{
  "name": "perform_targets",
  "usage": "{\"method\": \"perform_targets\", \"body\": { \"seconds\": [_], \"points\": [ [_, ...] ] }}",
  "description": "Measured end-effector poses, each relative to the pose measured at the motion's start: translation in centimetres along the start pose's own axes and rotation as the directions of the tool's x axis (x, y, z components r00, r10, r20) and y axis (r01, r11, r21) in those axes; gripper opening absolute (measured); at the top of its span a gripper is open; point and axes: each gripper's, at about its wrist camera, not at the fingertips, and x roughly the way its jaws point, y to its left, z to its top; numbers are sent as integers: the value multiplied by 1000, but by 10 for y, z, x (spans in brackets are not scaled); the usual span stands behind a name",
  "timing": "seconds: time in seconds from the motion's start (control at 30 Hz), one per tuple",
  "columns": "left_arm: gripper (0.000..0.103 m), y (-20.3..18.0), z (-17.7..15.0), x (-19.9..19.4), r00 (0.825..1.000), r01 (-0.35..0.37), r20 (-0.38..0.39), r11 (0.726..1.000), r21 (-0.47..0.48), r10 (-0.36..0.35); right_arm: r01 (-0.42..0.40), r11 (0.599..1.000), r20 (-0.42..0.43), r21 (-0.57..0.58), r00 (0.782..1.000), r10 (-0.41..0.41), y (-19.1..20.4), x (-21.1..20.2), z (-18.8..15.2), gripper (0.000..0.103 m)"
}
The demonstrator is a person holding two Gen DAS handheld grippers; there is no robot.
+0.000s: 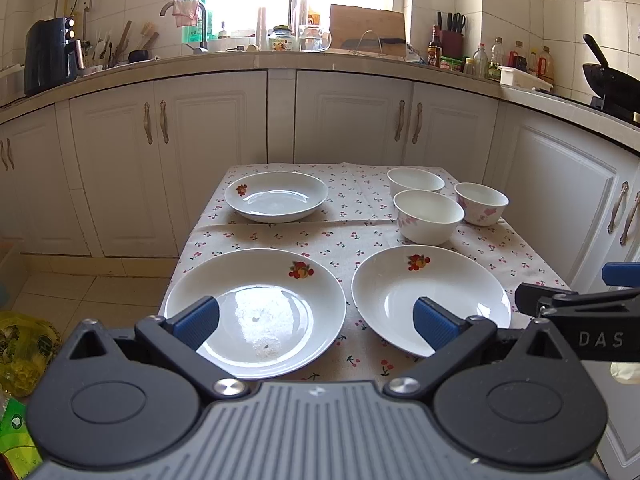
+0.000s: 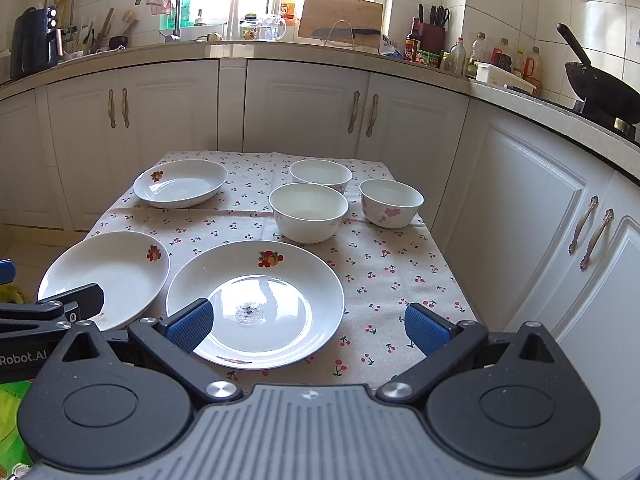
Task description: Organize plates and bowls
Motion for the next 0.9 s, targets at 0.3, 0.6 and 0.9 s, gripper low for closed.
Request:
{"method": "perform_targets", "body": {
  "seconds": [0.3,0.6,0.9],
  "points": [
    [102,1,1,9,1000,4,-14,1000,6,-4,-10,1000,-12,-10,1000,10,0,7,4,103],
    [102,9,4,21,999,36,-19,999,14,-36,-44,997,-1,-63,999,44,1,19,13,103],
    [102,28,1,38,997,71,-17,996,48,-70,-81,988,45,-129,995,87,0,38,35,103]
  ]
}}
